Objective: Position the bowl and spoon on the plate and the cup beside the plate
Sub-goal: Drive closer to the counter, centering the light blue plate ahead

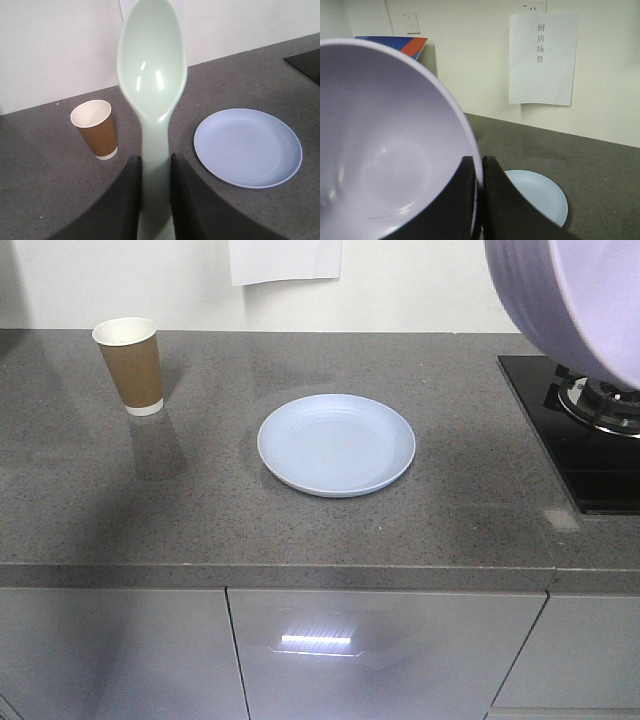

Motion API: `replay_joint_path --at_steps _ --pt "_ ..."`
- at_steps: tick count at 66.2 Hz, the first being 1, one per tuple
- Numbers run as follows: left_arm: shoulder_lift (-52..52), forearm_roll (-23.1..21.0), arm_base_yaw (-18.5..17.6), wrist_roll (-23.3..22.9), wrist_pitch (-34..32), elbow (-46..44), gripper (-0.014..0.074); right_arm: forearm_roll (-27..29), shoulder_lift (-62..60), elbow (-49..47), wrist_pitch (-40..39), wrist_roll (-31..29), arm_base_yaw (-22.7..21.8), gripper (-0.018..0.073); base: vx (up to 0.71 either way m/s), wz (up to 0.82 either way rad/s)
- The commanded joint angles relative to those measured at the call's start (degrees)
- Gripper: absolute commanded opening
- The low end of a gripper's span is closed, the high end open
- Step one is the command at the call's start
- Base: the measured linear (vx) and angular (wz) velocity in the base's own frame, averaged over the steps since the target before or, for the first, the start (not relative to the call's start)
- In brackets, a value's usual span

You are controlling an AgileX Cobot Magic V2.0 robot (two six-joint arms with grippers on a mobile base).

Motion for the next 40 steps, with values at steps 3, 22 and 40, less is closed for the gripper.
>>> replay_joint_path --at_steps 3,22,40 --pt "-0.99 0.61 -0.11 -0.44 -3.74 -1.60 -0.0006 3.22 -0.09 -1.34 -2.81 -0.39 -0.11 -0.0005 0.05 -0.03" --pt "-0.99 0.61 -0.11 -0.44 -3.74 -1.60 -0.0006 3.22 -0.09 -1.34 -2.81 -0.39 -0.11 -0.0005 0.05 0.00" --pt "-0.99 0.61 -0.11 -0.44 -3.74 -1.60 -0.0006 3.22 -0.09 -1.34 -2.81 -0.39 -0.11 -0.0005 0.05 0.00"
